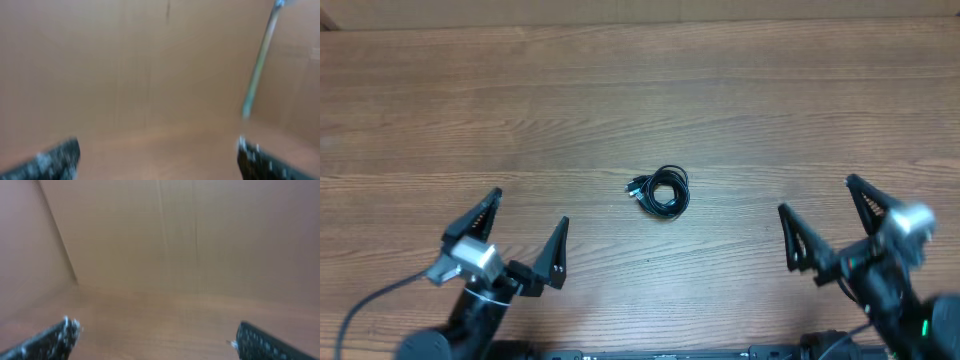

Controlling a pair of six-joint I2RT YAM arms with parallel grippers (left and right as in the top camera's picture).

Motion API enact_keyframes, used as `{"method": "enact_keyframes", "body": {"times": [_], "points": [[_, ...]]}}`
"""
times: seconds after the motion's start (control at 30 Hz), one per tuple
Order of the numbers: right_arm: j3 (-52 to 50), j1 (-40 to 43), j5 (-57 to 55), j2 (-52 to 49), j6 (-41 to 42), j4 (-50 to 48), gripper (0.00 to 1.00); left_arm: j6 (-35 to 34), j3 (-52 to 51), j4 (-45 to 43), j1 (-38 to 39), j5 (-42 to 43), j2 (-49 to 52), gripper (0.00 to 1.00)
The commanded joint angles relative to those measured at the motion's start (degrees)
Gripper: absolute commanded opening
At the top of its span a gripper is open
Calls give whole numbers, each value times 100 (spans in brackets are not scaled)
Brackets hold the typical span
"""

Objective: Untangle cables
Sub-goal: 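Move both grippers inward toward the coiled black cable bundle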

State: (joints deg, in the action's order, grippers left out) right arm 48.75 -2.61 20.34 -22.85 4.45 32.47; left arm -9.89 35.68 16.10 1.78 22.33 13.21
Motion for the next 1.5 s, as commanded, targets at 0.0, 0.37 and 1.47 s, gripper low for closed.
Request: {"method": "enact_keyframes", "body": {"times": [0.0, 0.37, 1.47], "points": [[1014, 7, 66, -1362, -306, 785, 100, 789, 1410, 1158, -26, 122, 1272, 99], [2986, 4, 2465, -5169, -260, 3014, 100, 691, 4024, 2994, -24, 2876, 5003, 100], [2835, -1421, 177, -7637, 1510, 2461, 89, -815, 4022, 3012, 1375, 772, 9066, 93]]}}
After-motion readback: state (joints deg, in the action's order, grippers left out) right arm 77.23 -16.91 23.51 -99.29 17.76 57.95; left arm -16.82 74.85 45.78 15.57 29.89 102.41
